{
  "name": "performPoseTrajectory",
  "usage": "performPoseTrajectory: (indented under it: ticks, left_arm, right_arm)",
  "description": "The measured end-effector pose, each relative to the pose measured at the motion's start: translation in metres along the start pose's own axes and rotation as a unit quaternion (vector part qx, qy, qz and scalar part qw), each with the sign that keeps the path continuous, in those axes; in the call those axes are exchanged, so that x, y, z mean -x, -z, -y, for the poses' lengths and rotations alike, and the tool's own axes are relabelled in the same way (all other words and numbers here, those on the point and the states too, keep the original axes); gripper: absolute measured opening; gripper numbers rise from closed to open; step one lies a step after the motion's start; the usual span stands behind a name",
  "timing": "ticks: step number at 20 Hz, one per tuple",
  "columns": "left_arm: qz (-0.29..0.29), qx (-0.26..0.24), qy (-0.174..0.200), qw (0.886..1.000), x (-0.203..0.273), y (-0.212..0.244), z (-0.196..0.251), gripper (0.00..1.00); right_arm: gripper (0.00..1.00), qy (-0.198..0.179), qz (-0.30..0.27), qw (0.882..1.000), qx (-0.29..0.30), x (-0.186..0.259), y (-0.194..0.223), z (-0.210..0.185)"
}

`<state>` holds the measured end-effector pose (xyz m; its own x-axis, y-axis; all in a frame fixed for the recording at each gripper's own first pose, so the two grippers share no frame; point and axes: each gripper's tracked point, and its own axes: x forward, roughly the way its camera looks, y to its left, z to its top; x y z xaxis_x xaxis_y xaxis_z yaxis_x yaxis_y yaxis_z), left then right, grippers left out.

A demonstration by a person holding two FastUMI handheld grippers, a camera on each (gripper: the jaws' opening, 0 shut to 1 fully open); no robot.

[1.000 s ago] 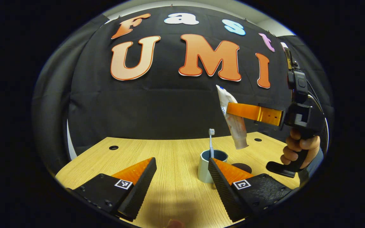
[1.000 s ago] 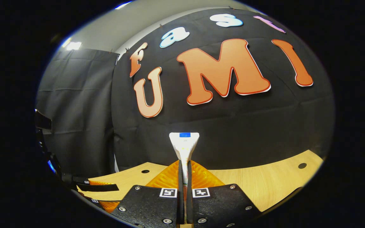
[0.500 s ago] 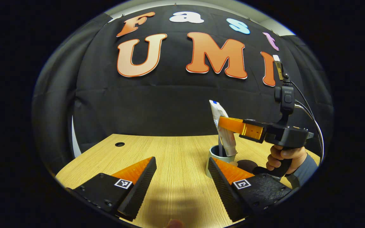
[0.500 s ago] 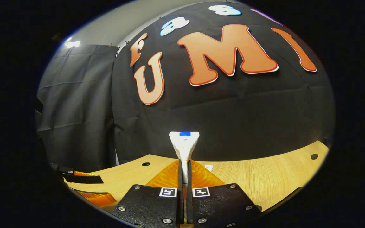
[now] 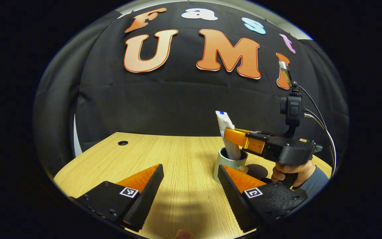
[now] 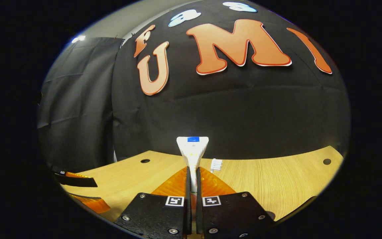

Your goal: Put the toothbrush and toothpaste on the desktop into the cup, then pick up the cup and place it on the coaster on the desktop.

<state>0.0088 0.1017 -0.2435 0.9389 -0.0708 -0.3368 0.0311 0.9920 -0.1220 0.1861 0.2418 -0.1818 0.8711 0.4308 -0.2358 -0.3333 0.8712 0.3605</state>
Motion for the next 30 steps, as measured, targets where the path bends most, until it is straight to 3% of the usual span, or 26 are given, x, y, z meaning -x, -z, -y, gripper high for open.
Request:
performPoseTrajectory:
  ticks: [4, 12, 14, 16, 17, 21, 26, 30]
  left_arm:
    - [0.008, -0.029, -0.005, 1.0, 0.008, 0.002, 0.008, 0.99]
    - [0.001, 0.006, 0.028, 1.0, 0.007, -0.006, 0.04, 0.98]
    - [-0.011, 0.016, 0.034, 0.999, 0.003, -0.01, 0.044, 0.98]
    - [-0.019, 0.023, 0.041, 0.999, -0.003, -0.02, 0.049, 0.98]
    - [-0.022, 0.028, 0.046, 0.998, -0.007, -0.025, 0.051, 0.98]
    - [-0.055, 0.049, 0.067, 0.995, -0.018, -0.041, 0.067, 0.97]
    - [-0.121, 0.041, 0.076, 0.989, -0.041, -0.049, 0.082, 0.97]
    - [-0.208, 0.062, 0.085, 0.972, -0.053, -0.033, 0.097, 0.98]
  right_arm:
    - [0.08, 0.002, -0.009, 1.0, 0.006, 0.016, -0.001, -0.002]
    - [0.1, 0.003, 0.002, 1.0, 0.03, 0.066, -0.03, 0.001]
    - [0.17, 0.011, 0.001, 0.999, 0.035, 0.082, -0.038, 0.007]
    - [0.33, 0.021, 0.004, 0.999, 0.041, 0.102, -0.05, 0.015]
    - [0.52, 0.023, 0.009, 0.999, 0.041, 0.113, -0.059, 0.018]
    - [0.79, 0.041, 0.038, 0.997, 0.051, 0.153, -0.097, 0.03]
    - [0.89, 0.052, 0.06, 0.995, 0.063, 0.201, -0.136, 0.036]
    - [0.92, 0.054, 0.075, 0.993, 0.075, 0.231, -0.157, 0.039]
